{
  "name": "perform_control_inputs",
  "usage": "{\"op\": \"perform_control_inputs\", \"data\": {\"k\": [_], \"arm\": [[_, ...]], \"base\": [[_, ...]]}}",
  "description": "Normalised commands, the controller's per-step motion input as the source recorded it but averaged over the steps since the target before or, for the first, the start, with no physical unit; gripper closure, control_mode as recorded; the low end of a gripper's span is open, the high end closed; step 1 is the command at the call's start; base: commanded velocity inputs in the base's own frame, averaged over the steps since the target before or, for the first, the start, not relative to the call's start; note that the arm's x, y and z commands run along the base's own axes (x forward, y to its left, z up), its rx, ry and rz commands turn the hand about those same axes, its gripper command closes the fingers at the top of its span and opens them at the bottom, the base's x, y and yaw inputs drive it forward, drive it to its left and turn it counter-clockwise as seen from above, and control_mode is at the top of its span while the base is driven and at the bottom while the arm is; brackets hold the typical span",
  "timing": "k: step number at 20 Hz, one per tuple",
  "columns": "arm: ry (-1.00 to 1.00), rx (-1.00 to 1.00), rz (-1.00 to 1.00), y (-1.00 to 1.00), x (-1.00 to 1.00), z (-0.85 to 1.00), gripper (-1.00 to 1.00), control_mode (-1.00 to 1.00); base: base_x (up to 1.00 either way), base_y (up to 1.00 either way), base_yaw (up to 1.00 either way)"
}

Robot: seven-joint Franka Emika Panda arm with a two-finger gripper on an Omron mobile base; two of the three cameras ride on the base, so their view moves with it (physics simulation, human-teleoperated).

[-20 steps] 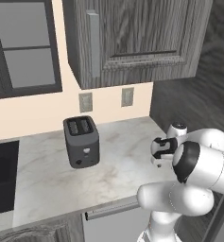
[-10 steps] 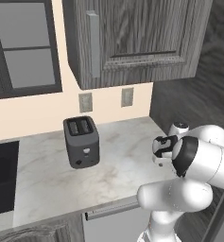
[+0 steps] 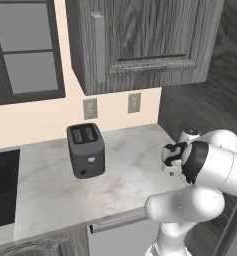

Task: Take the fork and place it on the left side of the plate. Then take the spoon and place it on the right side of the plate. Make sure they're directly next to the plate.

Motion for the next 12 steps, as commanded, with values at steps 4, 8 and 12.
{"op": "perform_control_inputs", "data": {"k": [4,8,12], "arm": [[-0.05,-0.01,0.00,0.47,-0.19,-0.46,1.00,-1.00],[-0.03,-0.01,0.00,0.45,-0.21,-0.34,1.00,-1.00],[0.00,0.00,0.02,0.35,-0.15,-0.16,1.00,-1.00]], "base": [[0.00,0.00,0.00],[0.00,0.00,0.00],[0.00,0.00,0.00]]}}
